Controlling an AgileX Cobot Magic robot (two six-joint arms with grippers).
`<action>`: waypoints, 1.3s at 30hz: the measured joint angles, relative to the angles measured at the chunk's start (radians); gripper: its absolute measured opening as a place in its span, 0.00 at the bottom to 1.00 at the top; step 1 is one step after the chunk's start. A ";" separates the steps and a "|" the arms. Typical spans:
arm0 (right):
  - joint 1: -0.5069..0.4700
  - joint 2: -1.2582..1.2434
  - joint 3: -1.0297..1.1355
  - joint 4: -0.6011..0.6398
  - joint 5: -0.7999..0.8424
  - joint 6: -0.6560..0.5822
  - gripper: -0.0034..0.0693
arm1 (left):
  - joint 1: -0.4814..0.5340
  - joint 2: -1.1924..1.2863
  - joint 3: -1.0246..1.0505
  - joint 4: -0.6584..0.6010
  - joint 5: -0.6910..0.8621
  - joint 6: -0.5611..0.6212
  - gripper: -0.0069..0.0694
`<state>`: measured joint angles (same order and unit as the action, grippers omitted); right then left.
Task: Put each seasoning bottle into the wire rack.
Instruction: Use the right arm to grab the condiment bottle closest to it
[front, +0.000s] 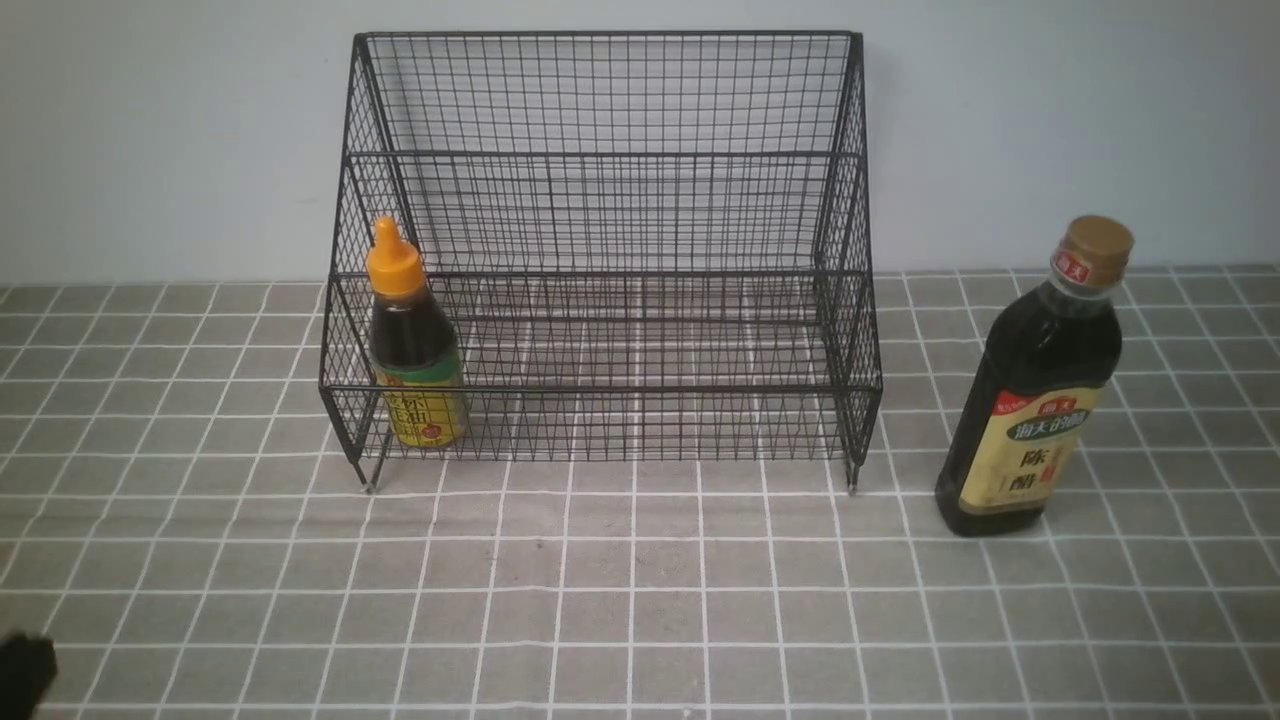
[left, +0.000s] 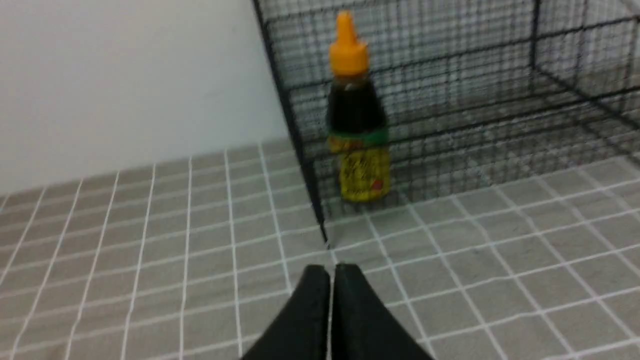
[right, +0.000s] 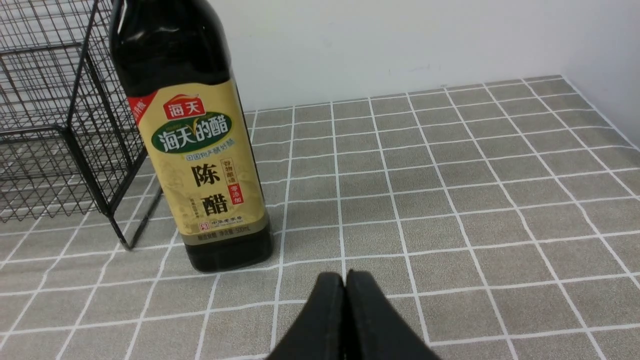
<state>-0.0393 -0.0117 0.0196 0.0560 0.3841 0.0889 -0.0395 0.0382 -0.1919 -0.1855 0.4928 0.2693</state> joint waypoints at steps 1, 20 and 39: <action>0.000 0.000 0.000 0.000 0.000 0.000 0.03 | -0.009 -0.013 0.032 0.042 -0.007 -0.051 0.08; 0.000 0.000 0.000 0.000 0.000 0.000 0.03 | -0.034 -0.050 0.216 0.245 -0.103 -0.324 0.08; 0.000 0.000 0.000 0.000 0.000 0.000 0.03 | -0.034 -0.050 0.216 0.246 -0.104 -0.330 0.08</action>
<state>-0.0393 -0.0117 0.0196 0.0560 0.3841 0.0889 -0.0738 -0.0116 0.0239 0.0601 0.3885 -0.0606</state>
